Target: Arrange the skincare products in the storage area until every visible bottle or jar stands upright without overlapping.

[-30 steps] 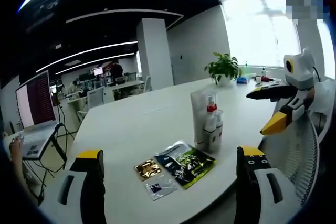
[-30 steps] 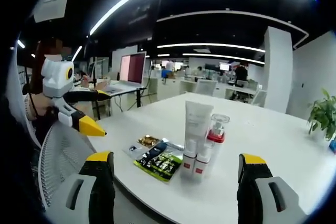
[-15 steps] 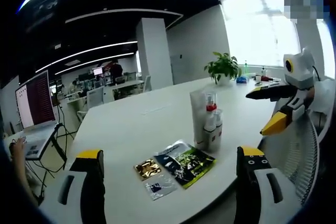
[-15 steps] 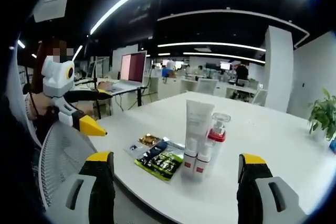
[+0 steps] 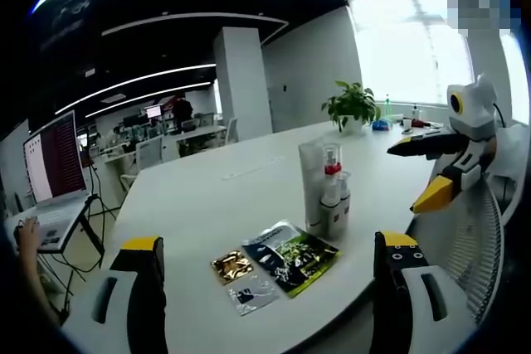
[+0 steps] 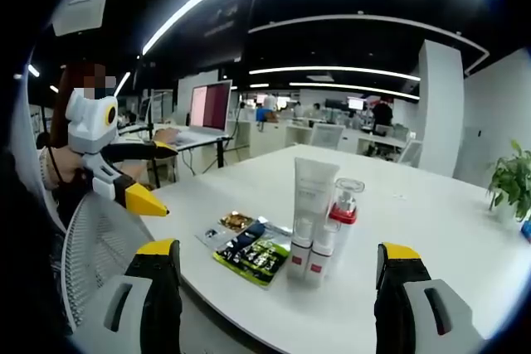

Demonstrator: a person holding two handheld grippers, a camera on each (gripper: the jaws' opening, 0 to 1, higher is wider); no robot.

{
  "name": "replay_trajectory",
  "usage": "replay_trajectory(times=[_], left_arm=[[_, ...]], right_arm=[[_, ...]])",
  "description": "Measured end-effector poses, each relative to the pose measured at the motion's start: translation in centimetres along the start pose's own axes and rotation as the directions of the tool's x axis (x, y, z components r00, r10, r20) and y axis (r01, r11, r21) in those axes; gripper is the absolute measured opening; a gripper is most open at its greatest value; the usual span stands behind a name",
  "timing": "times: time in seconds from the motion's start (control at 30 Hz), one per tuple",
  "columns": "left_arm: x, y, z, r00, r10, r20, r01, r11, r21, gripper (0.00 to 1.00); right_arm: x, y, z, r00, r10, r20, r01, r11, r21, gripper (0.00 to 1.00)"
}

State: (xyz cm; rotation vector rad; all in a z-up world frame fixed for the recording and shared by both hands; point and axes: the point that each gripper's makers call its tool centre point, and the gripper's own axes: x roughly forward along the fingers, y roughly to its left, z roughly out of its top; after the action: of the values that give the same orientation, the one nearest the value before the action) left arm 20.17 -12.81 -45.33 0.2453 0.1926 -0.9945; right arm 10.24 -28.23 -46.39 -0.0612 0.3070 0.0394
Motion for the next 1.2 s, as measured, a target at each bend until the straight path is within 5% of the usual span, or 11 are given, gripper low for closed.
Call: replay_trajectory(times=[0.07,1.2], left_arm=[[0.01,0.00,-0.02,1.000,0.000,-0.001,0.000,1.000,0.000,0.99],[0.03,-0.03,-0.01,1.000,0.001,-0.003,-0.001,1.000,0.002,0.99]], right_arm=[[-0.30,0.34,-0.75,0.999,0.008,-0.036,-0.008,1.000,0.019,1.00],[0.07,-0.04,-0.05,1.000,-0.005,-0.004,0.005,1.000,-0.005,1.00]])
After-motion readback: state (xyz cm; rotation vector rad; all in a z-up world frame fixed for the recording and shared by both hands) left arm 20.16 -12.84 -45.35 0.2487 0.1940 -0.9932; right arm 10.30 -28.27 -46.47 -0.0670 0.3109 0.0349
